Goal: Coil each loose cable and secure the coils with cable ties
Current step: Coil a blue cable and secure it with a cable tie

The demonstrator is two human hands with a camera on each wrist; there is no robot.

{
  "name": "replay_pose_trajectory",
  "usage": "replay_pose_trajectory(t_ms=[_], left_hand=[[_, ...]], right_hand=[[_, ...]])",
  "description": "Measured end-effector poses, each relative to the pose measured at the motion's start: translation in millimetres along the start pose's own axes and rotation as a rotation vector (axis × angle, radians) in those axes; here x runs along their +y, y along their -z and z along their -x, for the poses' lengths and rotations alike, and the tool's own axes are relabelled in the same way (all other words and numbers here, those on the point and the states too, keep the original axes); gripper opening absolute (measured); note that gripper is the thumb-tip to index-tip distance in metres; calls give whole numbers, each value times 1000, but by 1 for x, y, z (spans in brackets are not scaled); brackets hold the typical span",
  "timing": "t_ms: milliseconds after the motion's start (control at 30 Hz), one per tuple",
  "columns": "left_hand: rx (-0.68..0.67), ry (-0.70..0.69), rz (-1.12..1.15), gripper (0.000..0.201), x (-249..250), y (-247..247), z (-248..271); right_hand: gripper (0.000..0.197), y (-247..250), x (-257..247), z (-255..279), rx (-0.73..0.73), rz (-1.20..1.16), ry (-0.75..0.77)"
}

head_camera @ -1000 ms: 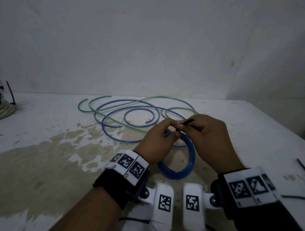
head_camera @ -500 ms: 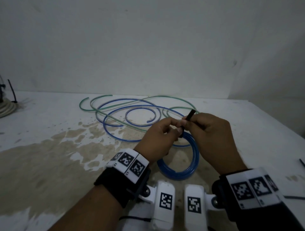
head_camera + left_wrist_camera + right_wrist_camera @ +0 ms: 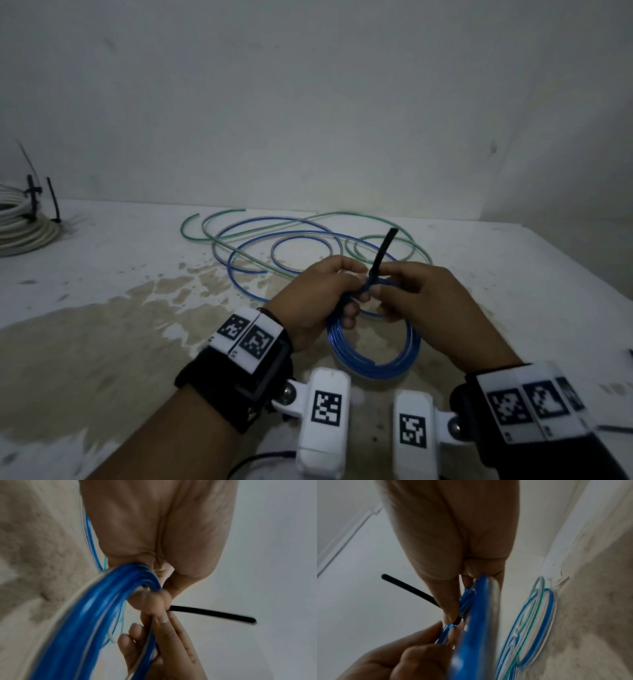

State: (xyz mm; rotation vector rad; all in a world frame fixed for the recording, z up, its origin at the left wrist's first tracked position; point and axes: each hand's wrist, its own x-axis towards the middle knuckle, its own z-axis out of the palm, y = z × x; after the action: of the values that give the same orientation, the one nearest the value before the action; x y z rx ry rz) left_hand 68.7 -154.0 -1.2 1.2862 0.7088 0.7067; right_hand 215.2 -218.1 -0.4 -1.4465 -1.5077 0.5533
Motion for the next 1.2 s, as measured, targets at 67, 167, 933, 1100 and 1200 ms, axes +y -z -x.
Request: replay_pose_trajectory(t_ms=[67,167,933,1100,1200], left_hand=[[15,12,99,9,-1,8,7],[16,37,151,13,-7,23,23],[589,-110,95,15,28,248,186],[711,-101,79,14,37,292,216],[807,-102,71,21,42,317,228]], right_hand=[[17,-4,-1,-2,70,-131,-47],[15,-10,-2,-4,173,-304,-113],[6,-229,-122,-48,-354,-353,-222],[6,-288,-146,-63,-421,-430,-206],[7,-321,-162,-74,-398,-525,-221]])
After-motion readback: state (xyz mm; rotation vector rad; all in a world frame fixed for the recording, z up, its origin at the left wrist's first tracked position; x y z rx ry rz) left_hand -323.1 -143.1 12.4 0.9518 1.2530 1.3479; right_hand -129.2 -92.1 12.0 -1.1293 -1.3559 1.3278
